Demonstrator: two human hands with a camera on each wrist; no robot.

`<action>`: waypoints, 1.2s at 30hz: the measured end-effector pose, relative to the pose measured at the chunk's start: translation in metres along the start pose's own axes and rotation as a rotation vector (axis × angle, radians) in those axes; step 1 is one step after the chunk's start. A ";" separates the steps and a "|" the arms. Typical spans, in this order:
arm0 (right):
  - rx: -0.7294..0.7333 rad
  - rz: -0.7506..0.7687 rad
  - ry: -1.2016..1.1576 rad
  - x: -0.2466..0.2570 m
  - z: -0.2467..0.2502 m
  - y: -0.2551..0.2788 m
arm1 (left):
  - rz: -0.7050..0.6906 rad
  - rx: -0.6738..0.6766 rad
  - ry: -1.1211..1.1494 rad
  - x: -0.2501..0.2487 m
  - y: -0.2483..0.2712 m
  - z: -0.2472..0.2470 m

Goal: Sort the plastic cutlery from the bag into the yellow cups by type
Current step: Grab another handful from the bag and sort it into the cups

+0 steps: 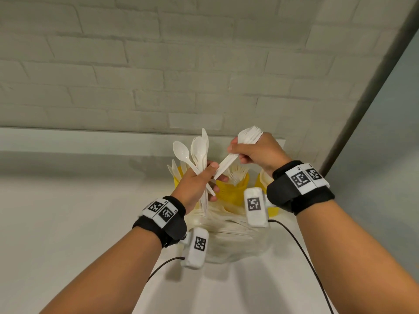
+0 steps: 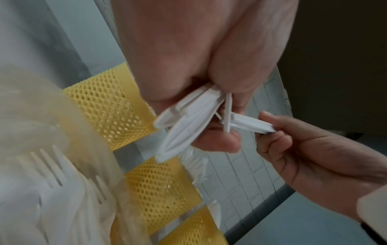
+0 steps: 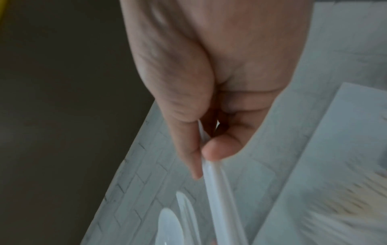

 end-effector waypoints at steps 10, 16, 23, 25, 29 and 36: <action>-0.219 -0.011 0.469 -0.014 0.026 -0.033 | -0.001 -0.014 -0.017 0.001 0.002 -0.003; -0.007 -0.211 0.616 -0.061 -0.005 -0.040 | 0.021 0.015 -0.075 0.008 0.000 -0.004; 0.082 -0.258 0.538 -0.058 -0.009 -0.035 | 0.049 0.025 -0.079 0.015 -0.002 0.001; 0.030 -0.239 0.561 -0.055 -0.010 -0.030 | 0.045 0.028 -0.080 0.016 -0.004 0.000; 0.009 -0.245 0.616 -0.053 -0.014 -0.027 | 0.046 0.031 -0.075 0.018 -0.008 -0.003; -0.001 -0.218 0.642 -0.049 -0.003 -0.027 | 0.053 0.031 -0.070 0.019 -0.009 0.001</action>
Point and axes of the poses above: each hand's wrist, its own y-axis away from the middle knuckle, its own z-axis out of the back of the hand, x = y × z, the point moved 1 cm from there along -y, towards the middle knuckle, and after that the axes turned 9 degrees about x, right-handed, at the moved point
